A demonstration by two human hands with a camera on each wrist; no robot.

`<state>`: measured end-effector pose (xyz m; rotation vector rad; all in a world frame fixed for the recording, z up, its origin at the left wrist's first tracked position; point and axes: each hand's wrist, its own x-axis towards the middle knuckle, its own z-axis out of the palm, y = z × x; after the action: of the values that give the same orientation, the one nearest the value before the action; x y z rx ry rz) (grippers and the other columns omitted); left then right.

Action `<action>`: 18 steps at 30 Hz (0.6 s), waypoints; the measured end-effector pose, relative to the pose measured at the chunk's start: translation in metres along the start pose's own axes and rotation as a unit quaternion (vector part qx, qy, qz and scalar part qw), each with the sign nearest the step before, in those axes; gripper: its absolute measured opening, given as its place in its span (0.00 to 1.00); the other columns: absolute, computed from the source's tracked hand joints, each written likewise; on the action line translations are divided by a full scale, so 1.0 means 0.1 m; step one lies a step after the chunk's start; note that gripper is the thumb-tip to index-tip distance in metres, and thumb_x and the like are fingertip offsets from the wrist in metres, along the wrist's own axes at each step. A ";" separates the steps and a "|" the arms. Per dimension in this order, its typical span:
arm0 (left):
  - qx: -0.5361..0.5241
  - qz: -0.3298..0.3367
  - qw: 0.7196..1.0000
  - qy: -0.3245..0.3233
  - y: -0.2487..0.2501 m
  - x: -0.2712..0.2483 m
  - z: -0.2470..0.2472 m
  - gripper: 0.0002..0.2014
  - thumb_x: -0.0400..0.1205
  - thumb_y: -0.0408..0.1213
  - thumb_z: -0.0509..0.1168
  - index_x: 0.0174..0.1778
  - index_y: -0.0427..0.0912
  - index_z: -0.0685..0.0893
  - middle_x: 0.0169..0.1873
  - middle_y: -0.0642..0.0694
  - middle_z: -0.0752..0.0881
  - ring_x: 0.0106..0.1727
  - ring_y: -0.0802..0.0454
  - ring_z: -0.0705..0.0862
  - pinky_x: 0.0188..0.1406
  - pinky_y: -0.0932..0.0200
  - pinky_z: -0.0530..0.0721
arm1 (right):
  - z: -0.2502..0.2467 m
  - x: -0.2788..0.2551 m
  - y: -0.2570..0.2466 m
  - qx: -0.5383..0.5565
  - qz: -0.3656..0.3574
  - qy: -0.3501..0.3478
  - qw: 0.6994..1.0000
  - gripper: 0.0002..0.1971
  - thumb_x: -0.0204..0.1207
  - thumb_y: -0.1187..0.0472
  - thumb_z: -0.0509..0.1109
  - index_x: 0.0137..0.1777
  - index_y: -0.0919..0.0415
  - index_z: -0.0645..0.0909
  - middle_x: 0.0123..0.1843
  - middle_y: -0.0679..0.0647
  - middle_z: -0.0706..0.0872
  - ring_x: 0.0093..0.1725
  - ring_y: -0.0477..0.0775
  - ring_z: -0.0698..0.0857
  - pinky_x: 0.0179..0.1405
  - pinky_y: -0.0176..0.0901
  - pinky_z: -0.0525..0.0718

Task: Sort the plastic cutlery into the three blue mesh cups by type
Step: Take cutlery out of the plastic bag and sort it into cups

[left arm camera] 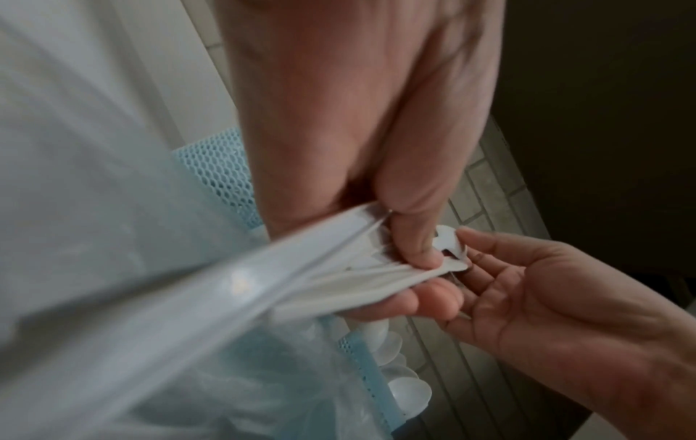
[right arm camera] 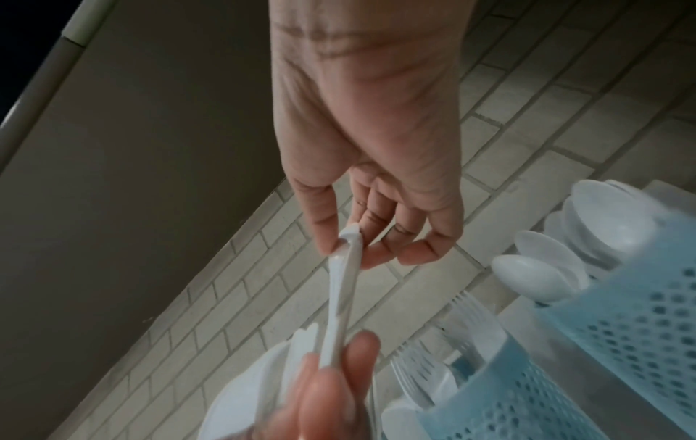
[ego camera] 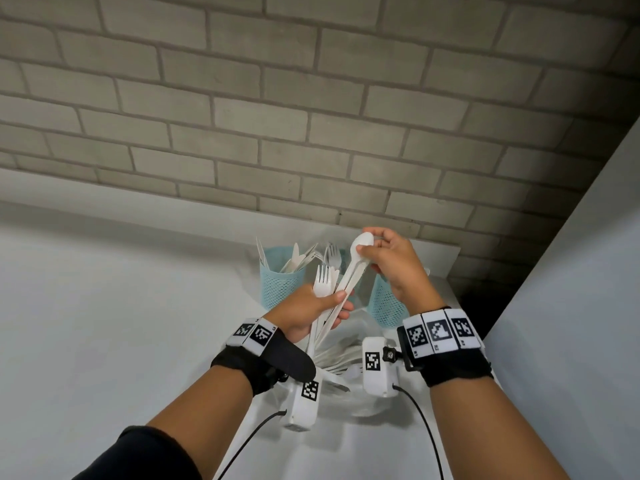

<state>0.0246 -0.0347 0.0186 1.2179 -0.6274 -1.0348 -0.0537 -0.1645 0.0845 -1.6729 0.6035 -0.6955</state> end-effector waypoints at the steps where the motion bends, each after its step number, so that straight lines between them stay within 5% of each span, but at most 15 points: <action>1: -0.011 0.000 1.000 0.002 0.01 0.01 -0.01 0.09 0.83 0.31 0.62 0.56 0.32 0.81 0.36 0.43 0.86 0.29 0.58 0.86 0.30 0.67 0.84 | 0.00 0.04 -0.03 0.000 -0.009 0.014 1.000 0.17 0.74 0.71 0.69 0.62 0.59 0.79 0.46 0.50 0.85 0.42 0.46 0.83 0.37 0.34 0.77; 8: -0.051 0.023 0.998 0.028 0.06 0.05 -0.09 0.05 0.83 0.30 0.62 0.48 0.38 0.83 0.35 0.44 0.85 0.32 0.56 0.84 0.32 0.66 0.83 | -0.25 0.30 -0.29 0.079 -0.092 0.154 0.980 0.17 0.77 0.73 0.67 0.62 0.56 0.74 0.54 0.55 0.80 0.49 0.52 0.84 0.36 0.32 0.85; 11: -0.051 0.032 0.997 0.043 0.07 0.09 -0.08 0.05 0.83 0.28 0.61 0.47 0.38 0.82 0.38 0.42 0.85 0.33 0.56 0.84 0.34 0.65 0.83 | -0.47 0.33 -0.29 0.039 -0.139 0.247 0.958 0.19 0.77 0.70 0.67 0.66 0.58 0.73 0.58 0.56 0.81 0.54 0.52 0.84 0.52 0.39 0.87; 14: -0.061 0.032 0.997 0.039 0.09 0.14 -0.04 0.06 0.83 0.26 0.61 0.53 0.33 0.81 0.38 0.42 0.85 0.33 0.56 0.85 0.34 0.64 0.83 | -0.63 0.29 -0.17 -0.015 -0.165 0.313 0.935 0.19 0.78 0.70 0.66 0.68 0.62 0.73 0.57 0.56 0.80 0.48 0.46 0.81 0.39 0.17 0.78; 18: -0.083 0.017 0.996 0.027 0.09 0.19 0.02 0.13 0.82 0.23 0.61 0.62 0.31 0.78 0.35 0.46 0.89 0.32 0.59 0.88 0.33 0.65 0.86 | -0.62 0.30 0.20 -0.137 -0.137 0.305 0.932 0.17 0.79 0.68 0.66 0.67 0.60 0.74 0.59 0.56 0.82 0.55 0.51 0.81 0.43 0.23 0.72</action>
<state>0.0342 -0.0527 0.0250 1.0828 -0.5084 -1.0024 -0.0787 -0.2316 0.0784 -1.8144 0.9447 -1.4153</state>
